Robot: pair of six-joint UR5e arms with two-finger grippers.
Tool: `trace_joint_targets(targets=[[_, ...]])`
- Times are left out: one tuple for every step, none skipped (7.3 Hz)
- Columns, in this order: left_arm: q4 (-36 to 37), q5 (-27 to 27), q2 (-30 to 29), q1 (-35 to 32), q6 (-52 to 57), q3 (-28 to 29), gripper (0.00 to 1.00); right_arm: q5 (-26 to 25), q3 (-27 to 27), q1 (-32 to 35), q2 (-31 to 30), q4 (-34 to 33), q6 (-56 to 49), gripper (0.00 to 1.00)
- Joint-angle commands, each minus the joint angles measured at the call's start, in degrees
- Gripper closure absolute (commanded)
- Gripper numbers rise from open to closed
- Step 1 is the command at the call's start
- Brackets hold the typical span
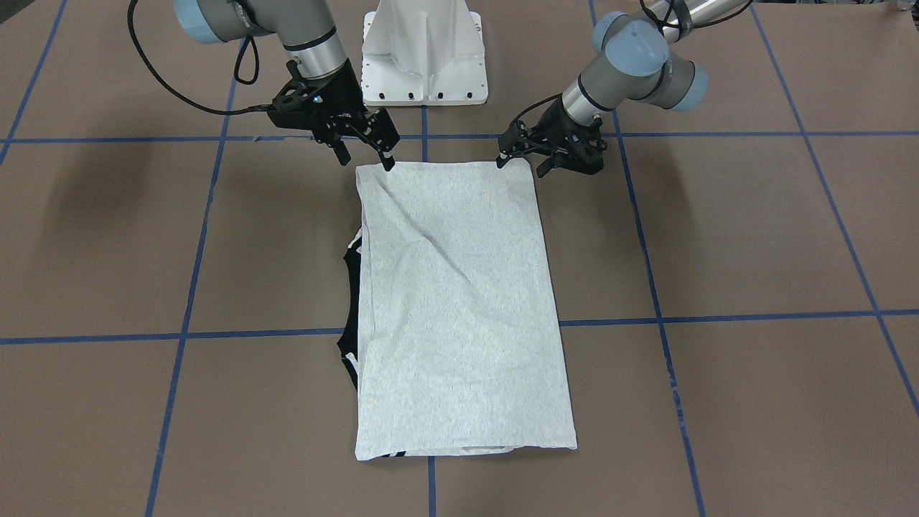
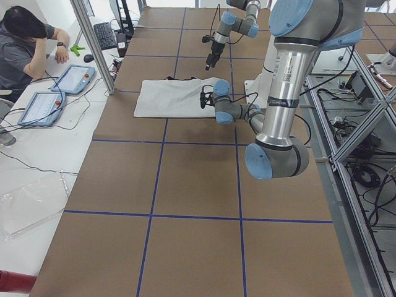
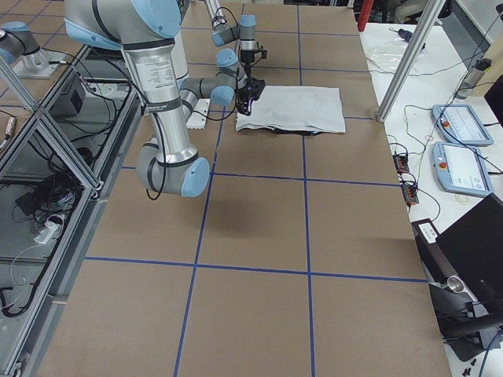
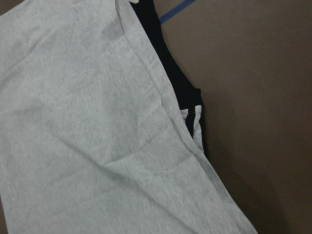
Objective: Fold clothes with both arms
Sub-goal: 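Position both grippers at the shirt's edge nearest the robot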
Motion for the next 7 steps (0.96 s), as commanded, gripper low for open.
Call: trace_joint_targets(targets=[[0.1, 0.8, 0.0, 0.4, -0.3, 0.0, 0.11, -1.3, 0.0, -0.6, -0.2, 0.0, 0.0, 0.00], [0.1, 0.8, 0.1, 1.1, -0.3, 0.1, 0.11, -1.3, 0.1, -0.6, -0.2, 0.0, 0.0, 0.00], [0.2, 0.9, 0.2, 1.4, -0.3, 0.6, 0.11, -1.3, 0.1, -0.6, -0.3, 0.0, 0.0, 0.00], [0.2, 0.9, 0.2, 1.4, -0.3, 0.7, 0.11, -1.3, 0.1, -0.7, -0.3, 0.0, 0.0, 0.00], [0.2, 0.9, 0.2, 1.4, -0.3, 0.9, 0.11, -1.3, 0.1, -0.7, -0.3, 0.0, 0.1, 0.00], [0.2, 0.9, 0.1, 1.4, -0.3, 0.9, 0.20, -1.3, 0.1, -0.7, -0.2, 0.0, 0.1, 0.00], [0.3, 0.8, 0.2, 1.5, -0.3, 0.9, 0.42, -1.3, 0.1, -0.8, -0.3, 0.0, 0.1, 0.00]])
